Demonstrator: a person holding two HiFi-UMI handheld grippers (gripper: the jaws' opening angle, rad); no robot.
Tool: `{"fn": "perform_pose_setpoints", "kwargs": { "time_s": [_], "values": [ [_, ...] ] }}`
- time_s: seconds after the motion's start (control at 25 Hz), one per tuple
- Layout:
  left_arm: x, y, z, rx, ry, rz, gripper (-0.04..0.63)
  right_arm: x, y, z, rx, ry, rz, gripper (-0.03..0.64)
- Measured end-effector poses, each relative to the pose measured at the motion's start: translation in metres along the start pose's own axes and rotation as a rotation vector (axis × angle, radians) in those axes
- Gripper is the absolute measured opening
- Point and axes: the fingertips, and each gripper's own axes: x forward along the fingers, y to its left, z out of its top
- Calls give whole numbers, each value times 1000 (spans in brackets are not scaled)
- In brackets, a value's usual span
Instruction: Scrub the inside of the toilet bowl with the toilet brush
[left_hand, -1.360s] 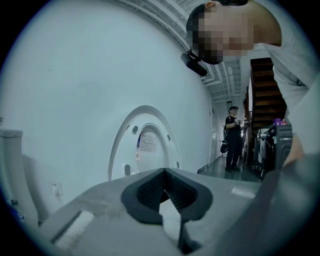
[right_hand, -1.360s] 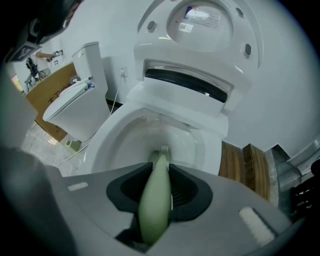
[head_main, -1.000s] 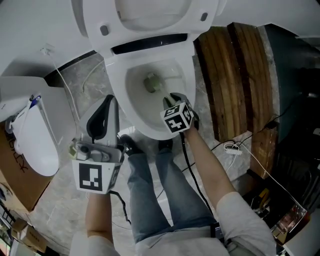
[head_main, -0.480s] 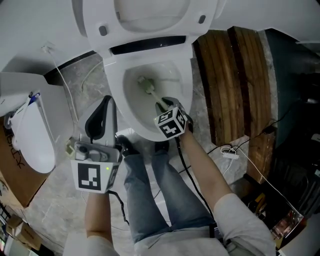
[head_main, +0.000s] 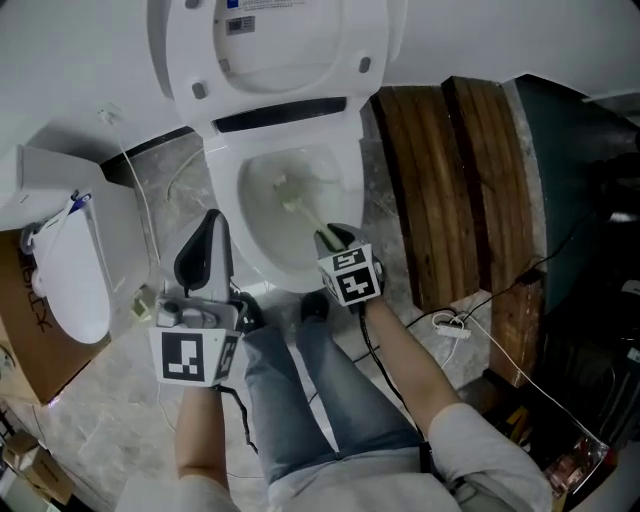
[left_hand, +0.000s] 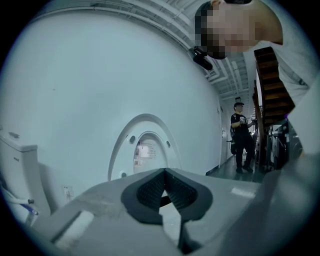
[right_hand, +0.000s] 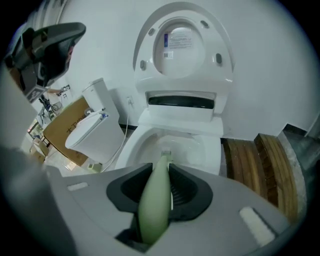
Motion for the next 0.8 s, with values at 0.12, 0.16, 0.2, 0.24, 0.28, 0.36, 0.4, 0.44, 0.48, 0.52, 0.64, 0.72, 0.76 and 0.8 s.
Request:
{"fn": "perform_pose_setpoints", "kwargs": {
  "time_s": [0.12, 0.16, 0.2, 0.24, 0.28, 0.36, 0.4, 0.44, 0.48, 0.52, 0.64, 0.72, 0.76, 0.8],
  "values": [
    [-6, -11, 16, 11, -2, 9, 3, -32, 2, -1, 30, -44, 5, 106],
    [-9, -14, 20, 12, 6, 12, 3, -44, 4, 0, 35, -57, 1, 106],
    [-11, -17, 24, 13, 13, 14, 3, -54, 5, 0, 38, -71, -3, 106],
    [-14, -20, 29, 17, 12, 15, 3, -65, 7, 1, 39, -84, -6, 106],
    [-16, -24, 35, 22, 8, 14, 3, -76, 10, 2, 38, -98, -6, 106],
    [-23, -31, 47, 34, 3, 9, 3, -97, 17, 5, 37, -129, -6, 106],
    [-27, -34, 53, 39, 2, 5, 3, -108, 20, 7, 40, -145, -9, 106],
    [-32, -38, 58, 44, 1, 1, 3, -118, 24, 10, 47, -162, -12, 106],
    [-37, -41, 64, 49, 1, -3, 3, -129, 27, 13, 56, -180, -17, 106],
    [-43, -44, 70, 54, 1, -7, 3, -140, 31, 17, 66, -199, -21, 106],
    [-62, -52, 90, 67, -1, -12, 3, -177, 44, 30, 87, -263, -33, 106],
    [-74, -57, 103, 76, 1, -14, 3, -202, 52, 39, 98, -307, -46, 106],
    [-80, -59, 110, 80, -1, -19, 3, -215, 55, 43, 103, -330, -56, 106],
    [-86, -62, 117, 82, 1, -21, 3, -227, 59, 47, 107, -351, -66, 106]
  ]
}}
